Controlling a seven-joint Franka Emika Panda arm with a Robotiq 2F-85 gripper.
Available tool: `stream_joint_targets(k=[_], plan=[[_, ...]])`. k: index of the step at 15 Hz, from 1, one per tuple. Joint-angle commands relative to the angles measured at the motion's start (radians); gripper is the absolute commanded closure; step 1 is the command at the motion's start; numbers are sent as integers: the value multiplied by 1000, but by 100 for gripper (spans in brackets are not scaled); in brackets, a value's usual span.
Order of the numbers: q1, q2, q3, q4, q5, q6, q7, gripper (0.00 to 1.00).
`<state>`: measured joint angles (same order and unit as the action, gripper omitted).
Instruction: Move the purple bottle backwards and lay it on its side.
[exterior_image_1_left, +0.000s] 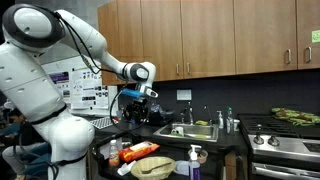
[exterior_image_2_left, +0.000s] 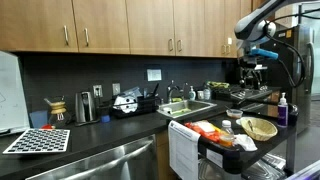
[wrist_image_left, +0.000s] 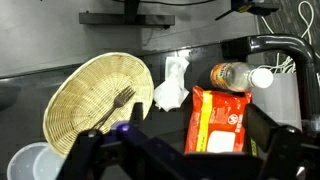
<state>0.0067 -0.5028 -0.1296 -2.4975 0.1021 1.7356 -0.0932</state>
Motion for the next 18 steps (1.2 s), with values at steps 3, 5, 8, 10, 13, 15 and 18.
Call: stream_joint_targets(k=[3,5,8,10,13,15,18], plan=[[-20,2,18,2,7,-1,-8,0],[-20,2,18,2,7,-1,-8,0],[-20,2,18,2,7,-1,-8,0],[-27,1,25,-2,-10,15,6,0],[-63,14,20,-1,-64,27,19,0],[-89,18,9,-5,-99,43,14,0],[-130,31,-10,-16,-141,90,12,0]])
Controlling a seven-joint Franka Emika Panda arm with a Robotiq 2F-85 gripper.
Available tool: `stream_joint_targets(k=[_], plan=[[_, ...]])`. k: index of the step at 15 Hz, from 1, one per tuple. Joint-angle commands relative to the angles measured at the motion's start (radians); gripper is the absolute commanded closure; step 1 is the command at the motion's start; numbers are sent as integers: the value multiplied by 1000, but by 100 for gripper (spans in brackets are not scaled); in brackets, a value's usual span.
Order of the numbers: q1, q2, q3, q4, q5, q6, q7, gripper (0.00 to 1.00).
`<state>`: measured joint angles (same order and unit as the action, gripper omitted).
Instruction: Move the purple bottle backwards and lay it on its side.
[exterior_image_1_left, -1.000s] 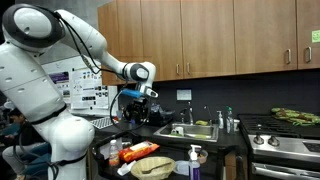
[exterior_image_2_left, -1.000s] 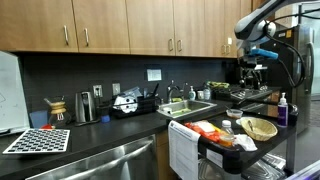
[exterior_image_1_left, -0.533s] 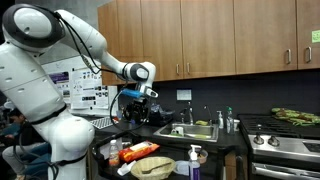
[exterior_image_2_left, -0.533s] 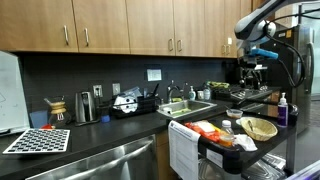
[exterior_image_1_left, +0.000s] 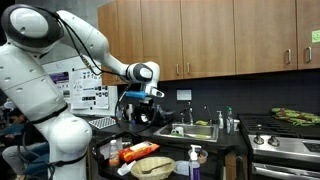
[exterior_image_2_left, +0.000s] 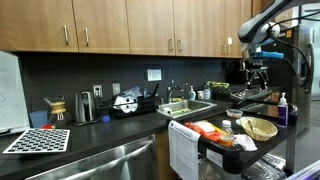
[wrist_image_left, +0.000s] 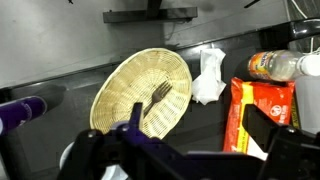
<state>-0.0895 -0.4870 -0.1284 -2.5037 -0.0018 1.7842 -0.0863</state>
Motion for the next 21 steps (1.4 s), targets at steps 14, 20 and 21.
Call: stream_joint_targets(k=[14,20,21], plan=[[-217,20,-132,-52,-102,213,43,0],[-300,38,-59,-206,-320,490,299,0],[-260,30,-102,-131,-241,377,187,0]])
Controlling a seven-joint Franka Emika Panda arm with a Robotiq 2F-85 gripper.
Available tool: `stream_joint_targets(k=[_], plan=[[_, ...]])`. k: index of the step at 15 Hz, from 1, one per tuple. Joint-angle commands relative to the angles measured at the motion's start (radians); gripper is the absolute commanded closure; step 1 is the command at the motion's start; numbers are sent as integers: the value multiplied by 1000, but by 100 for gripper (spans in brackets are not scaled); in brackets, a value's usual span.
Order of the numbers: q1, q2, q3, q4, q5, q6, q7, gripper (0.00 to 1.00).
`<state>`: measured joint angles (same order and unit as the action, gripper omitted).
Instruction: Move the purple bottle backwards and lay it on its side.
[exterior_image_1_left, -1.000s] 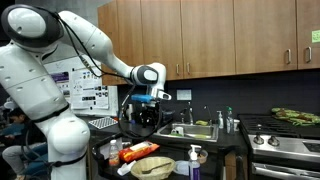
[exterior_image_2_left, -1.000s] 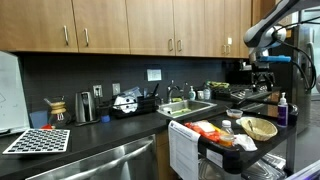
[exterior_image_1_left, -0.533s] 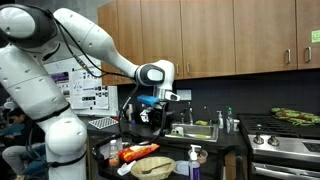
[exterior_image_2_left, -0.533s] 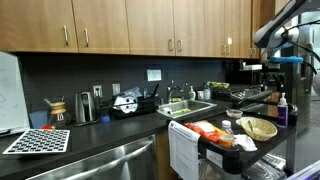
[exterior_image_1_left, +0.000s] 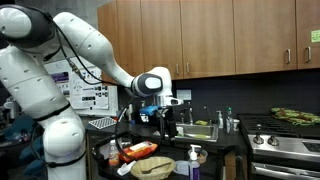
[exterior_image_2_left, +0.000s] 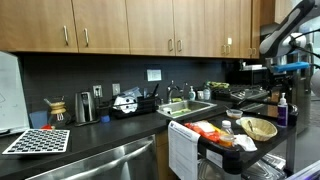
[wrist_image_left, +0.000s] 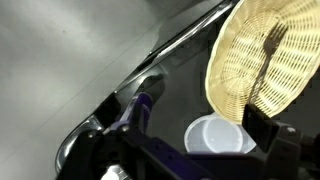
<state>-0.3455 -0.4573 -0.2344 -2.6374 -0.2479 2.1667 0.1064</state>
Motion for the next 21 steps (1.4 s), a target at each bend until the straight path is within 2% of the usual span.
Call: stream_joint_targets(k=[1,4,9,17,21], plan=[[-17,3,17,-25,-30,42,41,0],[-30,10,38,-71,-51,93,83,0],[-29,13,36,-60,-54,84,63,0],[-22,52,23,26,-106,35,-104,0],[-11,109,27,96,-211,-43,-213,0]])
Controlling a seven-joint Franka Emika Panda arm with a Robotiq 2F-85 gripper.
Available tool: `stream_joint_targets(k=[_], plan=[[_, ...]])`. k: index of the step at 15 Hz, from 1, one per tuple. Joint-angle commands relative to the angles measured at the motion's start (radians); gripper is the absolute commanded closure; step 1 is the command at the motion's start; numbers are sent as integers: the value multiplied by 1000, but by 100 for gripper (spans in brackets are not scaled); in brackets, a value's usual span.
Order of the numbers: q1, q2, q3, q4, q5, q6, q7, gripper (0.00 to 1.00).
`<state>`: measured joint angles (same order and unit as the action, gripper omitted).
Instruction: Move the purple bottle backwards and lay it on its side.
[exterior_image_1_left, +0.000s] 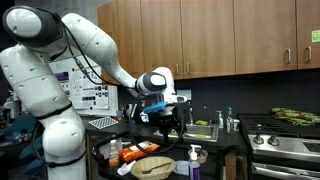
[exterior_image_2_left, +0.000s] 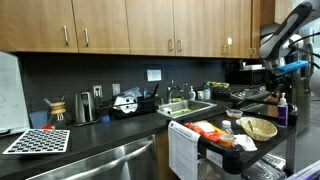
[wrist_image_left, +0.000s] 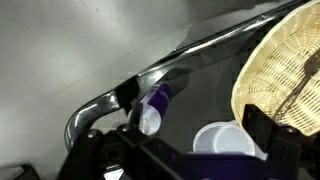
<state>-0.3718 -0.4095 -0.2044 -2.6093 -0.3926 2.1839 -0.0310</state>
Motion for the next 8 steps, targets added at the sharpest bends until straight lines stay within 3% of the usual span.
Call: stream_joint_targets(k=[1,8], plan=[[21,78,-4,84,-90,-76,-103,0],[82,188,-3,168,-203,-105,-225,0]])
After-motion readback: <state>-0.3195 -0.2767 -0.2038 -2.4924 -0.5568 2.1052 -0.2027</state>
